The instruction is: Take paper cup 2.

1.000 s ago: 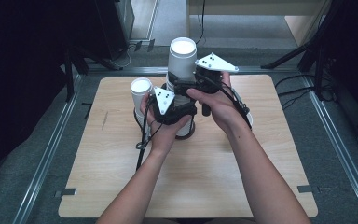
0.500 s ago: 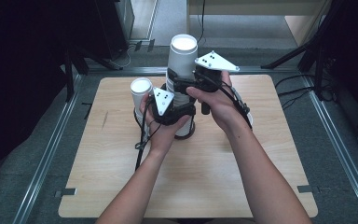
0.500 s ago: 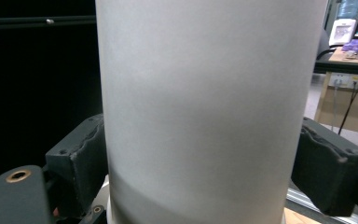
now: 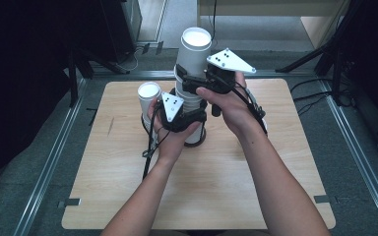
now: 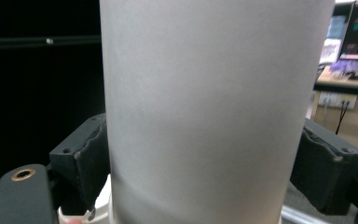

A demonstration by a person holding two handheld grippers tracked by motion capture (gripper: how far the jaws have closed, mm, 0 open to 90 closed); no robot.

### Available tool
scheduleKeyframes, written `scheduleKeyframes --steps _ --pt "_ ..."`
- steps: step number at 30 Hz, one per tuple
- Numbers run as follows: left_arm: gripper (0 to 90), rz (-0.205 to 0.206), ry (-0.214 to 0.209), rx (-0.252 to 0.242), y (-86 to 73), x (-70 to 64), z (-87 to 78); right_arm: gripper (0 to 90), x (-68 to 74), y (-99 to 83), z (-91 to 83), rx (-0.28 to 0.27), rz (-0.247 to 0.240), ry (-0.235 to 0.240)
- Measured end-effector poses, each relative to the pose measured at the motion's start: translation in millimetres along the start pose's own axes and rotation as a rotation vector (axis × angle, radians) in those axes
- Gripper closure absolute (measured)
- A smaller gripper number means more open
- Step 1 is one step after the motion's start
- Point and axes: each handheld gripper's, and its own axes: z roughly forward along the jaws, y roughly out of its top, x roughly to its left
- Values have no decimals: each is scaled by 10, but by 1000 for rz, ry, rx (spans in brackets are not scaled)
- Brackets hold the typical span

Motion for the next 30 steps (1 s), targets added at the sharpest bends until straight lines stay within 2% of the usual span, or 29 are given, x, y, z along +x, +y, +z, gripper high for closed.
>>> scheduleKeyframes --steps 8,18,30 --pt "37 1 -2 9 8 3 -7 156 53 84 -37 -31 -15 -20" --pt "37 -2 0 10 9 0 -9 162 71 220 -98 -85 3 -52" --pt "38 -1 1 11 10 2 -5 163 22 341 -229 -151 32 -76"
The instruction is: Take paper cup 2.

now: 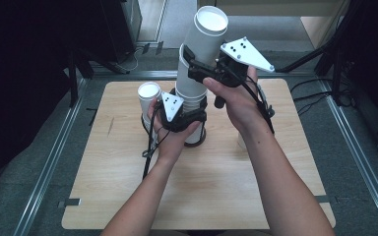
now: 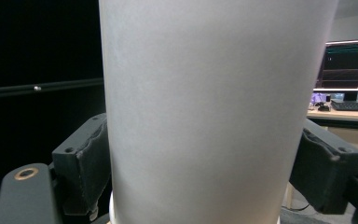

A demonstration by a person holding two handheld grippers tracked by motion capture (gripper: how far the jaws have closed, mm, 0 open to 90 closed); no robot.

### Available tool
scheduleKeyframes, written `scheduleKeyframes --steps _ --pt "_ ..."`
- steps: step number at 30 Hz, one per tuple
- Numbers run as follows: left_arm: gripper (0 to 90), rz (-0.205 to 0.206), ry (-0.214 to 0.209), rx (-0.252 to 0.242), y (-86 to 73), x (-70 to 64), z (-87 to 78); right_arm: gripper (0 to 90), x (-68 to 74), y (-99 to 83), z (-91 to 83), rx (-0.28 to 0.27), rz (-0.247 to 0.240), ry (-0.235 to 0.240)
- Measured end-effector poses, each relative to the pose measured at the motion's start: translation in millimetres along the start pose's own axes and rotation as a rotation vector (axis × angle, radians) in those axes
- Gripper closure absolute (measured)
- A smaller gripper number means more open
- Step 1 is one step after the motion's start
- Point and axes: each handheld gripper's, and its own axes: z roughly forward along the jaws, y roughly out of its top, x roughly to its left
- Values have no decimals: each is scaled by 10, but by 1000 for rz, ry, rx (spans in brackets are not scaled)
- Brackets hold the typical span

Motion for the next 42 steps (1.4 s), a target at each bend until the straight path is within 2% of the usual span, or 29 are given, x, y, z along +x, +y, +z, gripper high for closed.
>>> scheduleKeyframes --steps 8,16,28,42 --pt "37 -11 -9 -4 0 11 -3 163 -44 56 -95 -22 -6 -7" --pt "38 -15 -17 -2 3 23 -8 163 -169 72 -231 -40 4 -30" --pt "36 -16 -15 -1 6 19 -10 163 -360 2 -436 -43 11 -67" --pt "34 -22 -25 0 -1 15 -94 162 -486 -139 -639 -33 6 -100"
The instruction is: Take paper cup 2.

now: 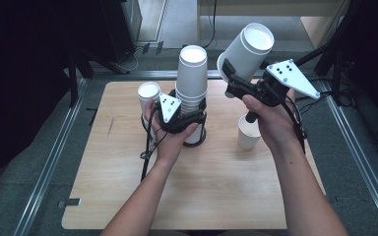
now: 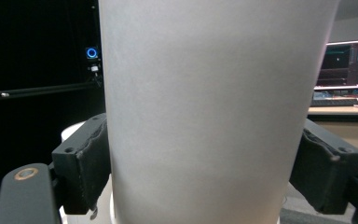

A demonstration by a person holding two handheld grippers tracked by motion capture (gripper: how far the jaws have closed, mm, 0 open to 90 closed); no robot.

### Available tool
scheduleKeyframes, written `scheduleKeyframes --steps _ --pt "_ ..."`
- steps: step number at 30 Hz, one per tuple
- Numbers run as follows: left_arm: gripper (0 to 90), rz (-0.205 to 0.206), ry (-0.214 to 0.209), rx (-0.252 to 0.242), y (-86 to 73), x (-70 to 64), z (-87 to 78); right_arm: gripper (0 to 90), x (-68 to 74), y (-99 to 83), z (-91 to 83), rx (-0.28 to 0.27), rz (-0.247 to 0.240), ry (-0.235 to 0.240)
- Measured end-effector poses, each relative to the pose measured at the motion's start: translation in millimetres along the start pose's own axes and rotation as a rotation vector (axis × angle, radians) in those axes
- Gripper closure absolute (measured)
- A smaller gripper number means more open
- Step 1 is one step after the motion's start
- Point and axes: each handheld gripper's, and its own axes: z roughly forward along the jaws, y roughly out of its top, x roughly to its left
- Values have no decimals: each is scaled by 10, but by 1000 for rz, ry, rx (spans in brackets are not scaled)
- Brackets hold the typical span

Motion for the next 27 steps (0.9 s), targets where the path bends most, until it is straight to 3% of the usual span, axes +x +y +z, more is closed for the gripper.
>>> scheduleKeyframes --steps 11,24,27 --pt "22 -6 -26 27 -90 -24 -138 162 -53 -234 -110 39 -12 -22" --pt "22 8 -71 17 -125 -140 -321 161 -87 -524 -278 70 -53 -38" --pt "22 3 -89 30 -201 -180 -420 161 -115 -633 -347 88 -57 -46"
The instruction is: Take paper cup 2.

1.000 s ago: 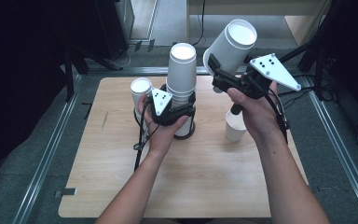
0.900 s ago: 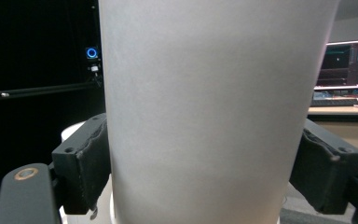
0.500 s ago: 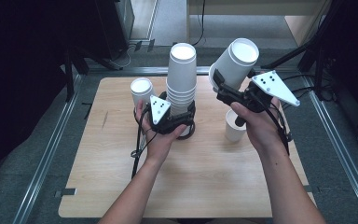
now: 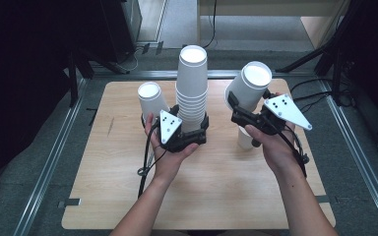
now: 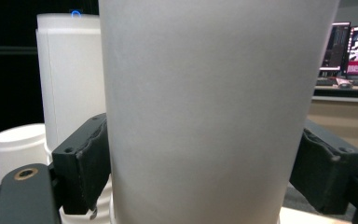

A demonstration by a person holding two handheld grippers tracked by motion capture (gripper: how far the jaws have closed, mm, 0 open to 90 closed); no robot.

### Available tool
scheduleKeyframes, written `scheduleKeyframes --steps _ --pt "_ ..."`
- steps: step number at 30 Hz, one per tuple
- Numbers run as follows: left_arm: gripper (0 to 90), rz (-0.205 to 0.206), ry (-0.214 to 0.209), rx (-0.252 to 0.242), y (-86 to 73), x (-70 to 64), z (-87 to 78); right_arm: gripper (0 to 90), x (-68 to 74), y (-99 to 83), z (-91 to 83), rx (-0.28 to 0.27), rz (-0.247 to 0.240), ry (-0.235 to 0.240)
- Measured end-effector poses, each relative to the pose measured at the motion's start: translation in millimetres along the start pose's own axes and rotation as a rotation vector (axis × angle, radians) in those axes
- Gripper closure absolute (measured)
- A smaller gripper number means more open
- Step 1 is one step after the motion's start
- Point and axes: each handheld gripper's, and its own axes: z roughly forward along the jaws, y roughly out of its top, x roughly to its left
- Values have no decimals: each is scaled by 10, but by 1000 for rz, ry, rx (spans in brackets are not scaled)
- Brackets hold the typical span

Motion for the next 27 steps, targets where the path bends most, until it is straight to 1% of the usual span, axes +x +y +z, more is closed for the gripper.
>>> scheduleKeyframes --steps 2,5,10,13,14,16,20,23,24,25,26,27 --pt "22 1 -9 12 -54 -18 -44 161 -8 -65 -30 7 4 -1" --pt "22 -15 -17 18 -121 -33 -99 161 -4 -170 -70 21 0 -5" --pt "22 -21 -21 34 -200 -17 -187 161 8 -335 -145 41 3 -7" --pt "22 -13 -19 40 -231 -12 -221 161 14 -384 -182 47 12 -12" --pt "22 6 -14 52 -268 -10 -254 161 23 -425 -219 47 10 -11" --pt "22 1 -17 62 -307 0 -288 161 41 -463 -260 50 -5 -13" --pt "22 8 -29 83 -378 -5 -358 161 81 -552 -343 57 -40 -19" --pt "23 16 -39 97 -388 -11 -386 161 103 -641 -395 72 -67 -25" --pt "22 16 -39 97 -388 -11 -386 161 103 -641 -395 72 -67 -25" --pt "22 24 -40 101 -392 -10 -398 160 110 -675 -407 77 -81 -28" --pt "22 29 -40 112 -413 -7 -410 159 123 -754 -432 97 -103 -30" --pt "22 29 -40 112 -413 -7 -410 158 125 -791 -441 108 -115 -32"
